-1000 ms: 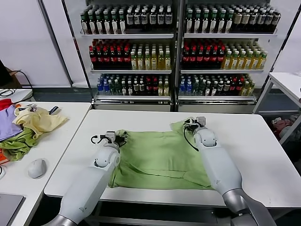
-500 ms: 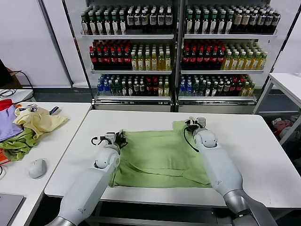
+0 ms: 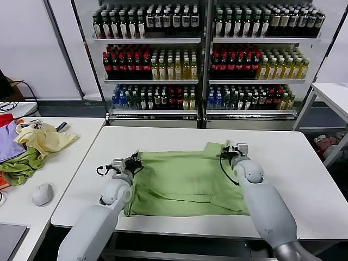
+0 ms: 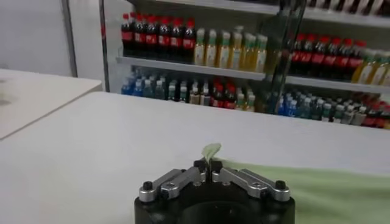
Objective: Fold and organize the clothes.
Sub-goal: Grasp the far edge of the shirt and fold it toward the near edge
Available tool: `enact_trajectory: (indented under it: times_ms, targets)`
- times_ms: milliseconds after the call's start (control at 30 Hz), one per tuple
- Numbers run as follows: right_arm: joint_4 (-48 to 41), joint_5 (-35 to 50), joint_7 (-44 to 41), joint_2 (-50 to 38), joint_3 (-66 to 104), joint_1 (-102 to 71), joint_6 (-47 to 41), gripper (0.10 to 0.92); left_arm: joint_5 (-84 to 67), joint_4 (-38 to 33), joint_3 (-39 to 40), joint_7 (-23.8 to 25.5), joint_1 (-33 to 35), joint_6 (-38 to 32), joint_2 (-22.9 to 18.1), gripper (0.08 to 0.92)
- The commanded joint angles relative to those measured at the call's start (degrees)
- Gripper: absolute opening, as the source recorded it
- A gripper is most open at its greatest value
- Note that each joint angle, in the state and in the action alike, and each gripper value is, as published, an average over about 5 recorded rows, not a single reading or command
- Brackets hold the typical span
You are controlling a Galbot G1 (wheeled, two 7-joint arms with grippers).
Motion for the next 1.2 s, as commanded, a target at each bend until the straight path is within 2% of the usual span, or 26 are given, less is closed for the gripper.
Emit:
enact_trajectory:
  times_ms: [33,367,800,933,1200]
  targets:
    - [21.57,3.67,0.20,-4.72,4.42,-10.71,0.23,0.121,-2.47,-14.91,-3.00,0.56,9.40,-2.73,2.85,0.092]
    - [32.66,2.32,0.69,-4.94,13.70,-27.23,-0.97,0.121,-1.62,-23.25,-5.55,0.81,20.49,-0.08,4.99,0.092]
    - [34.62,-5.22,2.83,-0.36,15.70,-34.98,-2.53,0.121,5.30,-24.05,-5.44,0.83,23.11,3.69,5.27,0.096]
    - [36.30,-7.74,2.45,0.41,15.17,-36.22,-1.95,0.160,7.88,-25.15,-5.49,0.40,23.48,3.06,4.64,0.170]
    - [39.33,-10.15,2.08,0.24,16.22,-38.97,-0.54,0.384,15.13,-28.07,-5.85,-3.07,26.99,1.38,0.92,0.394]
